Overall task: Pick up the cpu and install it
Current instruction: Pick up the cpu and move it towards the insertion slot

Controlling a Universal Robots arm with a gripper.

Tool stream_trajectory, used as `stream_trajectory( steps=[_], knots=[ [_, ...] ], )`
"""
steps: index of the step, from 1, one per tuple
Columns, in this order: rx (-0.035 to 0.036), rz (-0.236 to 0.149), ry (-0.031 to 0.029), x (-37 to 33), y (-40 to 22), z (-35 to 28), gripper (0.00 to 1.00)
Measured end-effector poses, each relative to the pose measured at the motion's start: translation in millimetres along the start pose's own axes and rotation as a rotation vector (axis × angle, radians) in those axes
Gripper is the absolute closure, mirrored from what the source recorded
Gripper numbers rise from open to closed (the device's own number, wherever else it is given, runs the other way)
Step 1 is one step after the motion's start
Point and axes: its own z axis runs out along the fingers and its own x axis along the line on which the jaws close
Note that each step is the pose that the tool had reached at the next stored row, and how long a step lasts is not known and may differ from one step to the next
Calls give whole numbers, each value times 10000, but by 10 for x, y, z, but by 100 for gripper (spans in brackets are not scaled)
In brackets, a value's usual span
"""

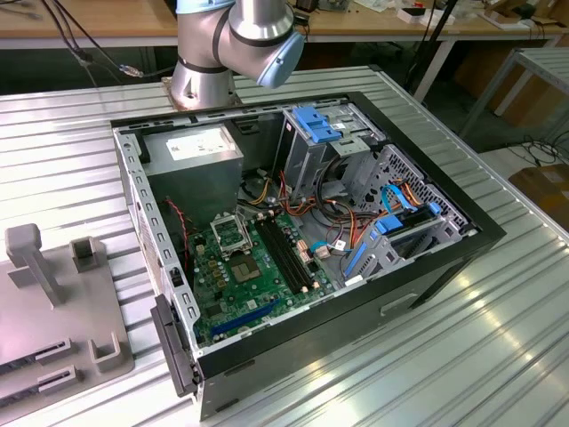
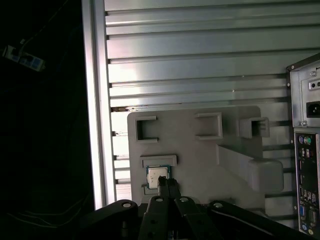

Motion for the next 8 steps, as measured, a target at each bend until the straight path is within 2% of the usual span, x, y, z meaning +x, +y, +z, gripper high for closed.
stream_trajectory(
  steps=[8],
  knots=[
    [0,0,0,1,0,0,89]
  ],
)
